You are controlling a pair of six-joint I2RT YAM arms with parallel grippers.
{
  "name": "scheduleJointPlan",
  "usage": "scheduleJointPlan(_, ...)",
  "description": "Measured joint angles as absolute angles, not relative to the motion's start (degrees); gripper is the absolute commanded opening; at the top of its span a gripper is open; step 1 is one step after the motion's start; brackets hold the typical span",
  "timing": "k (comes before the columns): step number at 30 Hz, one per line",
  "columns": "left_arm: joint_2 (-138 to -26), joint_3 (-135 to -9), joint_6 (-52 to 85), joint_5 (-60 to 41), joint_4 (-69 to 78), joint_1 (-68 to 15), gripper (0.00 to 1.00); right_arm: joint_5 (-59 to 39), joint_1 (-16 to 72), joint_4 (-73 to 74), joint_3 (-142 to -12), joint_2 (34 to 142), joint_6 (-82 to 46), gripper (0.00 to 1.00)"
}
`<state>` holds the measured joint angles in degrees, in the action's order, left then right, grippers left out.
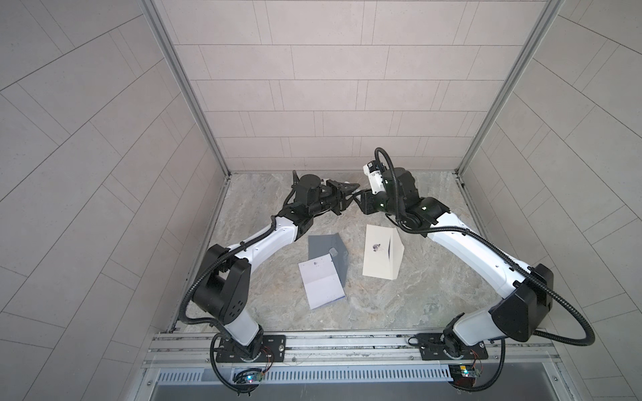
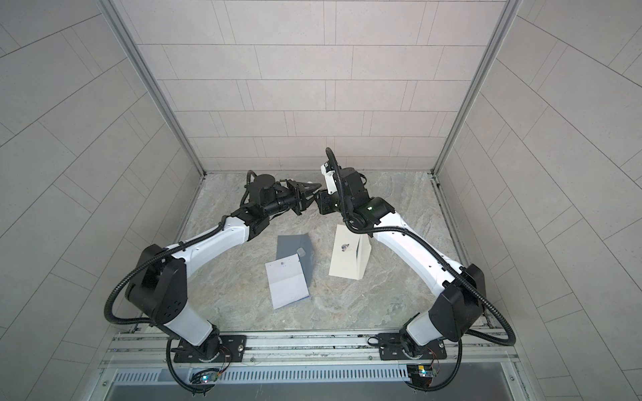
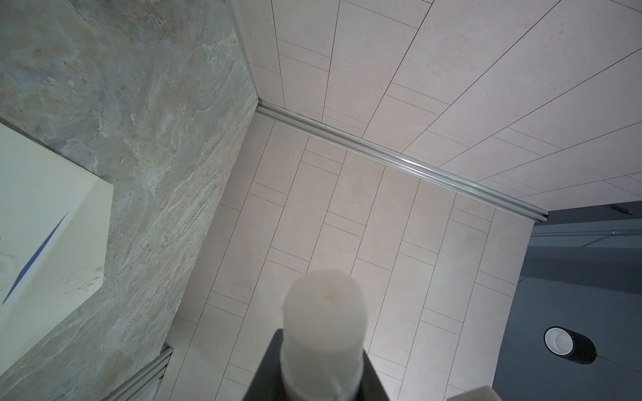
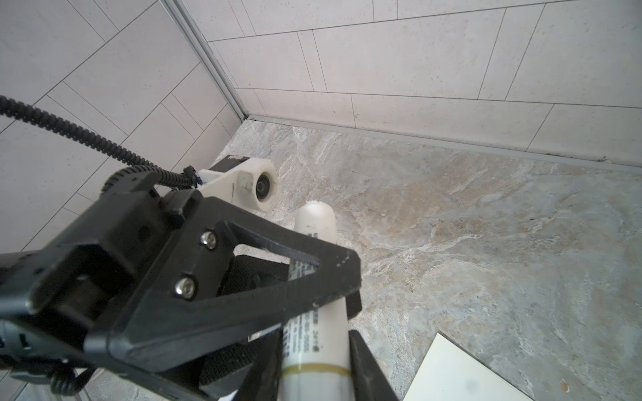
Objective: Place the letter into the envelope and seal it
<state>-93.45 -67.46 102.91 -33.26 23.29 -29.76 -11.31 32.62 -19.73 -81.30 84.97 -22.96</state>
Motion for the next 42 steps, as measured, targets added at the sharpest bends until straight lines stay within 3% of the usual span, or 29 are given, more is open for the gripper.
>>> scheduleJointPlan(4,-93.6,-67.4,103.4,-32.9,24.6,-29.8,0.00,-10.9,32.6,-18.9,-81.3,85.0,-23.7,0.10)
scheduleJointPlan(5,-93.7,-67.2,103.5,-32.8,25.3,-29.8,0.06,-10.7,32.6,-18.6,-81.3,85.0,-23.6,0.04)
scheduleJointPlan(6,-93.8,-67.0,103.6,-32.8,26.2,-29.8,0.19,-10.5,32.6,-18.5,-81.3,85.0,-23.6,0.00)
scheduleJointPlan(8,-94.2,-66.4,103.6,-32.8,28.2,-29.8,0.41,-10.3,32.4,-18.5,-81.3,85.0,-23.5,0.00)
scheduleJointPlan(10,-94.4,-66.0,103.2,-32.9,29.4,-29.8,0.55,-9.9,32.2,-19.4,-81.4,85.0,-23.6,0.00)
scheduleJointPlan(13,-94.4,-65.8,100.5,-33.1,28.8,-29.5,0.65,-8.6,31.1,-24.1,-83.0,84.9,-23.5,0.00)
scheduleJointPlan(16,-93.9,-66.0,93.4,-33.2,22.5,-28.5,0.68,-7.7,29.1,-31.2,-86.3,84.7,-23.3,0.00)
scheduleJointPlan(21,-94.5,-75.4,71.4,-28.5,-6.1,-27.0,0.69,-7.2,24.8,-48.9,-93.8,85.1,-21.3,0.00)
scheduleJointPlan(27,-100.0,-85.1,50.7,-22.5,-26.2,-30.0,0.69,-7.6,24.5,-66.5,-96.5,92.0,-19.4,0.00)
scheduleJointPlan(34,-108.3,-86.2,41.1,-22.5,-34.2,-33.8,0.71,-7.4,25.3,-72.2,-92.2,103.5,-18.4,0.00)
scheduleJointPlan(42,-113.4,-89.1,37.6,-26.3,-34.1,-33.4,0.73,-7.2,26.0,-71.0,-91.4,108.5,-18.4,0.00)
